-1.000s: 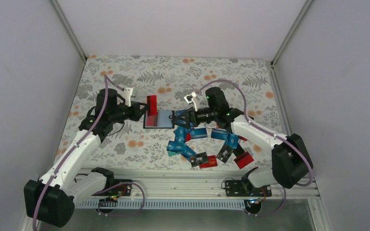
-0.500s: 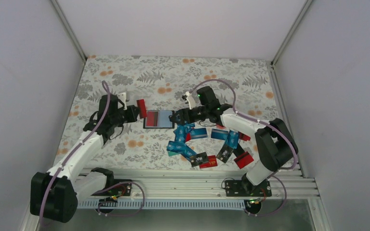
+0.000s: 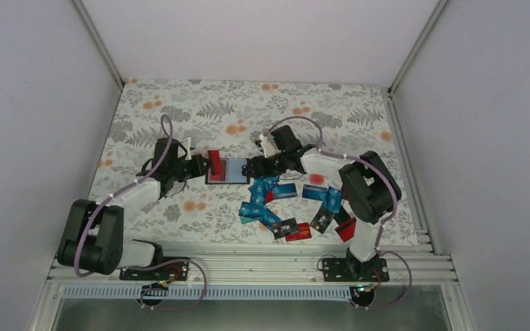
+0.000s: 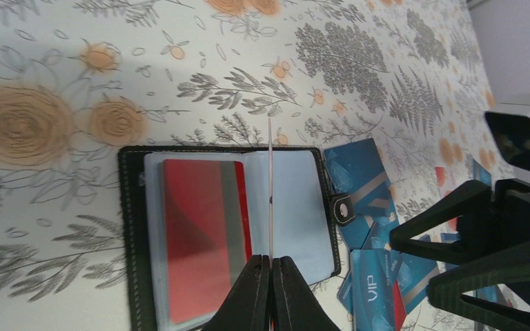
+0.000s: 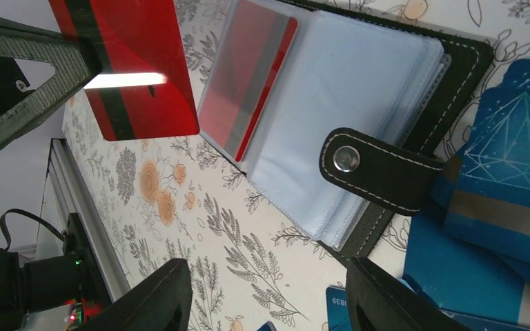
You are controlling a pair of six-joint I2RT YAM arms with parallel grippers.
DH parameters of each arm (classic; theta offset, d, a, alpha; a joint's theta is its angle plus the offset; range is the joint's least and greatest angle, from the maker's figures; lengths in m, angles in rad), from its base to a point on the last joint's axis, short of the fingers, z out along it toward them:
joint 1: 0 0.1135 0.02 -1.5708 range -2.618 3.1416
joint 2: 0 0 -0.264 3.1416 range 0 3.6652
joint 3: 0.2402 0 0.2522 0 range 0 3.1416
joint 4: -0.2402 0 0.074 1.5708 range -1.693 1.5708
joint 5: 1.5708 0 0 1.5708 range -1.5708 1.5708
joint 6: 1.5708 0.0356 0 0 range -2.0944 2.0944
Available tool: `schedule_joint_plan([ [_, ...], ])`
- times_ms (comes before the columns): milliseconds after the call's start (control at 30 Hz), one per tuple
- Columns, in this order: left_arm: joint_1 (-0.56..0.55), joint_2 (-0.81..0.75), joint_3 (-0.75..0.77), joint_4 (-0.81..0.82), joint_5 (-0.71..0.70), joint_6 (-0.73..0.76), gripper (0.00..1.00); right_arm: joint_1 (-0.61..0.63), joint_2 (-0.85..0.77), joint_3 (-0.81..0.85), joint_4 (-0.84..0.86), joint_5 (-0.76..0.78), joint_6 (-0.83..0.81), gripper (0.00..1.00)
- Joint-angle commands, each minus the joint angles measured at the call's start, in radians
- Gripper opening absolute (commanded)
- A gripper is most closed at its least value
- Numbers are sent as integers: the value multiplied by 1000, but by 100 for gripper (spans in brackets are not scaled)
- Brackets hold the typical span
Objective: Put the credit cards into the card holder
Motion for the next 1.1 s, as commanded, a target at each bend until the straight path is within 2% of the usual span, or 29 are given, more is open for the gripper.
schedule_joint_plan([
  [0,6,58,-18,179,90,-34,2,-1,33,44,9,2,13,56],
  [633,6,249,-1,302,133,-48,2,-4,116,48,29,19,17,51],
  [1067,5,272,-7,306,133,-42,2,-6,138,40,39,12,17,51],
])
